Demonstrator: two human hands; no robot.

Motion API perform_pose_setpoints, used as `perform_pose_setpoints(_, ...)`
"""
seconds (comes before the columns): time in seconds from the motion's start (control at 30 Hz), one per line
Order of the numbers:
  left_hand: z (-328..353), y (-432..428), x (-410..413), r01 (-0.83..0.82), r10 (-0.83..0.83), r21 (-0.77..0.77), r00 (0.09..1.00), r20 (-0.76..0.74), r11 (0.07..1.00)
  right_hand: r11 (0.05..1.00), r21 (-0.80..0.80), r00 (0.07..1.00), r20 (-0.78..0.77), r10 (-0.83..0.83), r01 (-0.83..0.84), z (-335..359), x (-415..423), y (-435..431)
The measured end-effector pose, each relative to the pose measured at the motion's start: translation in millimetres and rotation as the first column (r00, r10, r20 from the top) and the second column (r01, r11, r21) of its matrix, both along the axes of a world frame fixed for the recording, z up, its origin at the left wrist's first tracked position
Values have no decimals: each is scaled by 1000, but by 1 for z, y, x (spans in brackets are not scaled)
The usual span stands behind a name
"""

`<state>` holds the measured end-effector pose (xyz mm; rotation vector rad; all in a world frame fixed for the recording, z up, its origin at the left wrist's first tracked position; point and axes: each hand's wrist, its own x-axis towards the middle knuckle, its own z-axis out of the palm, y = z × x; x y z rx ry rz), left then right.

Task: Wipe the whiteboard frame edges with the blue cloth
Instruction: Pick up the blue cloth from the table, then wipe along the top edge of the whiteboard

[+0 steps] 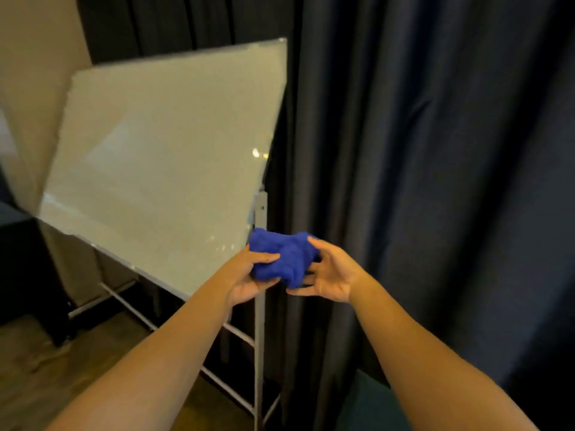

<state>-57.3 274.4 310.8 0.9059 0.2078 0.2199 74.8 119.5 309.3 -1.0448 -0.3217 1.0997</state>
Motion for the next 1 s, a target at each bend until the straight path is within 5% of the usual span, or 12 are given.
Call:
perform_pose_setpoints(0.33,48,204,-92,-246,238,217,969,64,945,998,62,951,308,10,-31,65,-68,203)
perform_pose_setpoints(0.43,62,252,-96,-282,267,452,959,98,846,992,35,856,509,90,-125,82,-60,253)
perform_pose_setpoints(0.5,73,284,-92,-284,338,739,938,80,611,990,-112,593,793,139,-81,94,-56,286)
perform_pose_setpoints(0.6,110,341,-77,-221,480,974,860,172,48,970,-208,88,976,198,127,131,-46,346)
perform_pose_setpoints(0.7,161,399,-57,-230,486,962,831,272,-146,980,-125,24,992,123,152,177,-26,403)
perform_pose_setpoints(0.73,175,421,-50,-230,497,965,828,260,-122,988,-88,84,993,78,124,189,-15,420)
perform_pose_setpoints(0.77,187,447,-43,-252,490,968,845,215,10,997,-47,218,975,33,58,197,-4,438)
perform_pose_setpoints(0.83,197,488,-31,-260,375,845,924,77,468,990,103,595,804,-23,-101,200,10,477)
perform_pose_setpoints(0.87,196,505,-24,-279,339,724,938,66,631,978,181,710,701,-58,-99,197,16,499)
perform_pose_setpoints(0.93,189,542,-5,-360,353,591,926,132,723,969,248,777,606,-169,17,188,23,548)
perform_pose_setpoints(1.0,186,580,12,-431,394,564,898,194,704,955,287,782,577,-236,77,185,30,596)
